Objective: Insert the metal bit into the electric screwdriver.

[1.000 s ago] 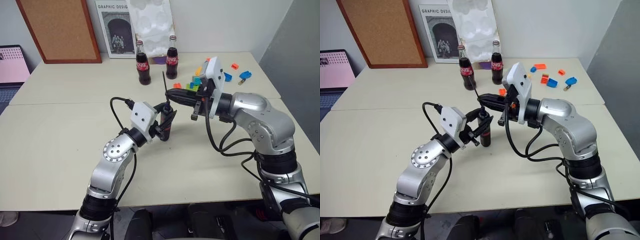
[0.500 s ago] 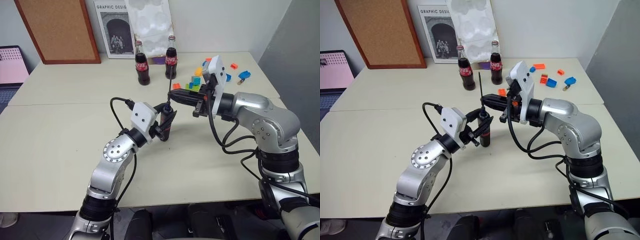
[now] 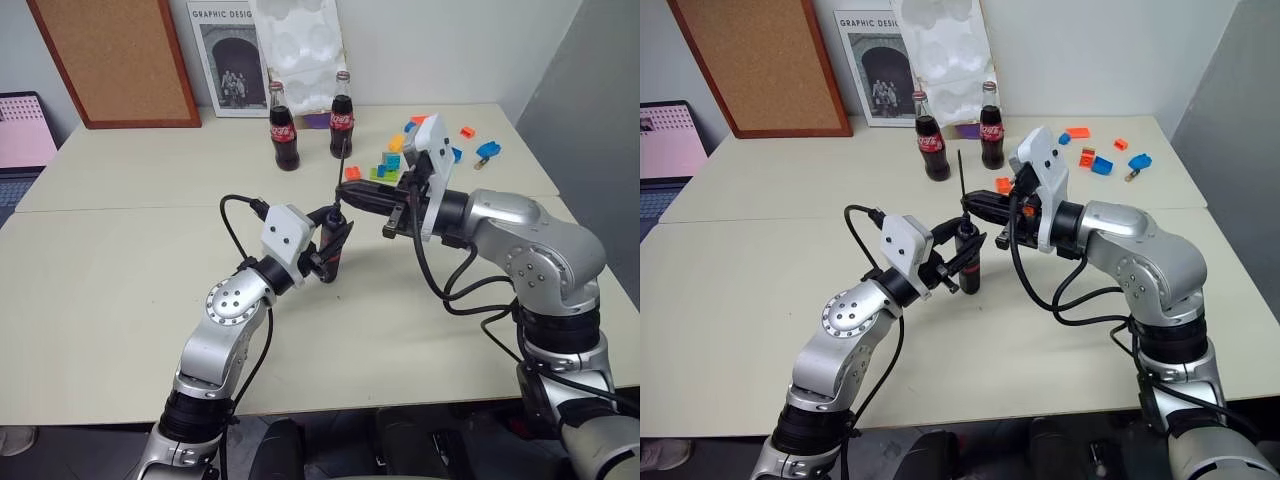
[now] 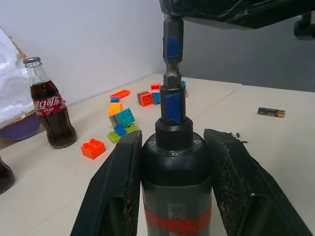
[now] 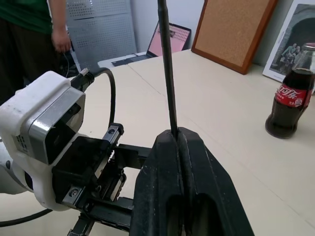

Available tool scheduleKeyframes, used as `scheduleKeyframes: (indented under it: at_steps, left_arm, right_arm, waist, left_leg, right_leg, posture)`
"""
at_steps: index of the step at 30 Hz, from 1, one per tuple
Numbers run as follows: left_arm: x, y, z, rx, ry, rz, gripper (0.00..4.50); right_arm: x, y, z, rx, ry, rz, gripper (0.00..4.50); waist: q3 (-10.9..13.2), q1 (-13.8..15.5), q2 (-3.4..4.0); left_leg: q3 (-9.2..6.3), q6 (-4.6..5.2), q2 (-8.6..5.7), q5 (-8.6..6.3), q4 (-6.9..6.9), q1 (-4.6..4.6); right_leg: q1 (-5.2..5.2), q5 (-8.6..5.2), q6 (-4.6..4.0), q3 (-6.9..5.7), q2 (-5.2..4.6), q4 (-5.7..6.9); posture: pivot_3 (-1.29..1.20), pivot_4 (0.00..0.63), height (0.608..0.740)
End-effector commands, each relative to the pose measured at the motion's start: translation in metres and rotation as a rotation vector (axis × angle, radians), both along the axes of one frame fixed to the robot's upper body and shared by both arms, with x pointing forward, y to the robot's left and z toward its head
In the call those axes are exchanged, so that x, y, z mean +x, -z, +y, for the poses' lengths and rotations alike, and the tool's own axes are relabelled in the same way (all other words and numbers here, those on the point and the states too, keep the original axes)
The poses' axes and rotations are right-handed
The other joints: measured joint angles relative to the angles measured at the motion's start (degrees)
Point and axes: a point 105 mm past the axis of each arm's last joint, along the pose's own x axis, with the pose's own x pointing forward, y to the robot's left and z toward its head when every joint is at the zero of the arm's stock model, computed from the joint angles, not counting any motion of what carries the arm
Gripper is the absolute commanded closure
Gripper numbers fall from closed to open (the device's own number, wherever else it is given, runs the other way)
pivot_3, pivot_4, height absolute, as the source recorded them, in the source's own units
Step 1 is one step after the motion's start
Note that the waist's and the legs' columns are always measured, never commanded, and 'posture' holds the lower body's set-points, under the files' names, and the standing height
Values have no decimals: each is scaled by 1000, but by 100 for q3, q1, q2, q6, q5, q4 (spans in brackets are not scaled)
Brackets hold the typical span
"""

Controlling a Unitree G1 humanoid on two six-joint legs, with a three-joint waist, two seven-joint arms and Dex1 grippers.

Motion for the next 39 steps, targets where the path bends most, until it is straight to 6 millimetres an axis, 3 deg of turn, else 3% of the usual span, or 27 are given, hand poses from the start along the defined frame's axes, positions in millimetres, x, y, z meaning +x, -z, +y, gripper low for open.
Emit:
scheduleKeyframes:
  at_steps: [1,12,16,20,23,30,38,39]
  left_arm:
    - [2,-4,4,8,-28,-21,2877]
    - [1,-2,2,16,-19,-23,2878]
    - [1,-2,2,17,-18,-21,2878]
    - [0,-2,2,18,-15,-21,2878]
    - [0,-2,2,18,-16,-22,2879]
    - [0,-1,2,19,-14,-19,2879]
    - [1,-2,2,17,-14,-19,2879]
    - [1,-2,2,16,-16,-19,2879]
  right_arm:
    - [-5,38,6,-89,-9,142,4500]
    - [-10,40,9,-167,-48,83,4500]
    - [-9,22,9,-141,-70,20,4500]
    - [-6,17,5,-135,-71,-1,4500]
    - [-5,13,3,-116,-73,-7,4006]
    - [-2,-12,-8,-55,-82,-41,2211]
    - [-2,-21,-20,-27,-78,-42,110]
    - [-3,-22,-22,-27,-78,-43,91]
  waist:
    - [-2,0,0]
    - [-17,-5,17]
    - [-23,-16,21]
    - [-23,-21,21]
    - [-22,-20,21]
    - [-20,-14,22]
    - [-19,-14,22]
    - [-19,-14,22]
  left_leg:
    - [0,0,0,0,0,0]
    - [1,0,-1,0,0,6]
    - [0,0,-1,0,0,8]
    - [0,0,-1,0,0,6]
    - [0,0,-1,0,-4,4]
    - [0,0,-1,0,-9,-14]
    - [0,0,-1,0,-10,-14]
    - [0,0,-1,0,-10,-14]
  right_leg:
    - [1,0,0,-1,0,0]
    - [5,-14,-24,1,0,-2]
    - [8,-16,-27,1,0,-4]
    - [8,-16,-28,1,0,-7]
    - [7,-15,-25,1,0,-13]
    - [-7,0,2,-1,0,-19]
    - [-8,0,1,-1,0,-20]
    - [-8,0,1,-1,0,-20]
  posture:
    - [0,150,740]
    - [0,150,740]
    - [0,150,740]
    - [0,150,740]
    - [0,150,740]
    - [0,150,740]
    - [0,150,740]
    - [0,150,740]
